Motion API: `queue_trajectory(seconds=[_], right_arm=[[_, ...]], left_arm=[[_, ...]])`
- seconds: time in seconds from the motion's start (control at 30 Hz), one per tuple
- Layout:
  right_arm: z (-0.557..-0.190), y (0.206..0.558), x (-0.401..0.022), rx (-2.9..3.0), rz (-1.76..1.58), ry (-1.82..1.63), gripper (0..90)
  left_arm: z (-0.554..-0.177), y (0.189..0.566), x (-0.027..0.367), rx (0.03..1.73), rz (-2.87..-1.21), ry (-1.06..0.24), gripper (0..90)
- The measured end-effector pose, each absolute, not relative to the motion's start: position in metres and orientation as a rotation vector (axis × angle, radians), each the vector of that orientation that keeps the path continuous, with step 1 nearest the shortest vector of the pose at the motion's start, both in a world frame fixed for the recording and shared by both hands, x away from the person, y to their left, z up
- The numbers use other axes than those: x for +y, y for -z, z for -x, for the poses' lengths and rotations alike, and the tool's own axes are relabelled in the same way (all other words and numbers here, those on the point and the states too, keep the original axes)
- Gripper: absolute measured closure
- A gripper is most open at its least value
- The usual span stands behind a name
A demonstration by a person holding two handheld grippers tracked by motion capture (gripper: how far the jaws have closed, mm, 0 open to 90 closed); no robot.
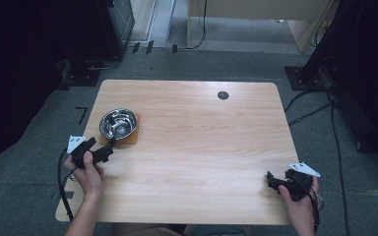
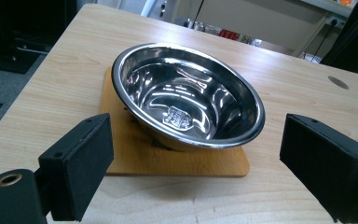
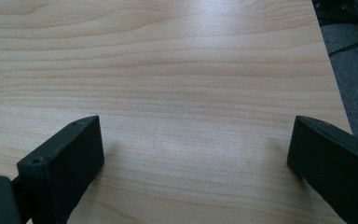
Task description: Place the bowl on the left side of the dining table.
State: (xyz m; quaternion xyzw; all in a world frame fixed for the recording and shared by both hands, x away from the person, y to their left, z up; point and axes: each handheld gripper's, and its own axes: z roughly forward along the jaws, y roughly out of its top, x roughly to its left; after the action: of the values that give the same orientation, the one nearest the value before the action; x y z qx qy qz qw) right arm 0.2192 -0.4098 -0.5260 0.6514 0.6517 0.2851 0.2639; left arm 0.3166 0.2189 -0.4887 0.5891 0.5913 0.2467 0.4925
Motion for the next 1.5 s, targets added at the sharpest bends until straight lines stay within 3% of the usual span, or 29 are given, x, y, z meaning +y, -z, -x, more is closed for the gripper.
queue_trajectory(seconds=[1.5], right_arm=[[-0.219, 0.526, -0.41, 1.762, -1.761, -0.77, 3.1]], left_arm=[[-0.272, 0.508, 0.226, 1.437, -1.506, -0.603, 9.3]])
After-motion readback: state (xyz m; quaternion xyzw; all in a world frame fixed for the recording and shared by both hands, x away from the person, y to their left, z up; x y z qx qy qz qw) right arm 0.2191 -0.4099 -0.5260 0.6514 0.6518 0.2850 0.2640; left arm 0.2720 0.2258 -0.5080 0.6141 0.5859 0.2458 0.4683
